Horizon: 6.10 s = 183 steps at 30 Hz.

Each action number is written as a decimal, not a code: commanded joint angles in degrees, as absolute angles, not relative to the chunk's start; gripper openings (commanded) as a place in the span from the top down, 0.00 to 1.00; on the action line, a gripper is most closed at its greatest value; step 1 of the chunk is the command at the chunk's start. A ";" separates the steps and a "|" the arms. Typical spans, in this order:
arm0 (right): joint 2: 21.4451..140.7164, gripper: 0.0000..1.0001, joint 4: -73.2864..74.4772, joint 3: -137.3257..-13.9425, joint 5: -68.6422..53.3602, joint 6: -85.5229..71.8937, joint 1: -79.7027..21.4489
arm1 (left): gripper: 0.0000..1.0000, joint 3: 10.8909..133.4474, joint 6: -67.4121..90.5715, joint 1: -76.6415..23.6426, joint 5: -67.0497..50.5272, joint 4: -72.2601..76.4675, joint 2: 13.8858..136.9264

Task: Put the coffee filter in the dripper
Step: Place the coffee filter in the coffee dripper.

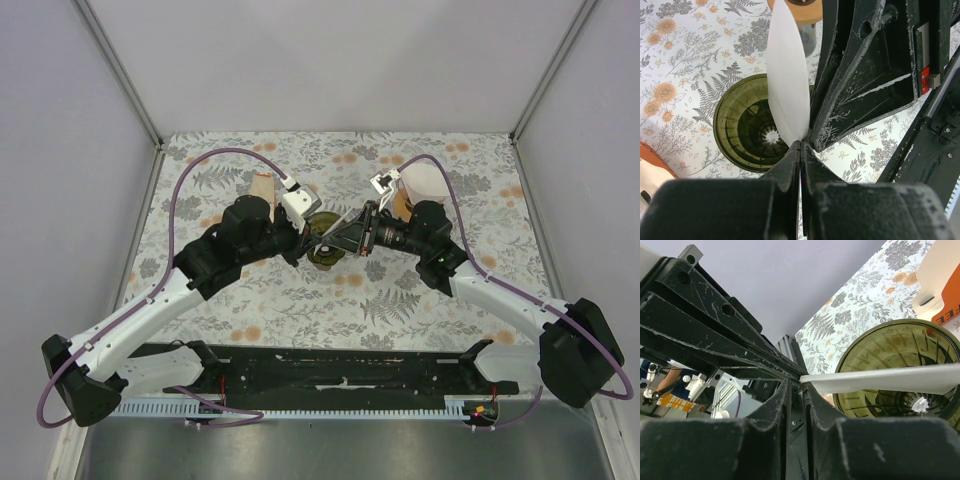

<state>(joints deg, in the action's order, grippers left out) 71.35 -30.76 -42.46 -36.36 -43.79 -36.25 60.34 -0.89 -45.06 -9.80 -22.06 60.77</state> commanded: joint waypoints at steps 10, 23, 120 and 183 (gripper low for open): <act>71.89 1.00 -28.22 -42.54 -33.40 -40.52 -36.39 | 0.98 60.47 0.88 -44.74 -12.04 -19.07 60.21; 70.58 1.00 -29.88 -41.05 -32.25 -36.39 -36.39 | 0.98 60.47 -2.28 -44.65 -11.34 -20.21 60.47; 75.15 1.00 -33.22 -45.53 -35.42 -26.19 -36.30 | 0.98 74.09 -6.33 -44.12 -11.08 -31.20 69.17; 76.38 1.00 -26.90 -47.72 -35.68 -24.96 -37.00 | 0.72 76.82 -11.25 -45.44 0.79 -33.92 74.27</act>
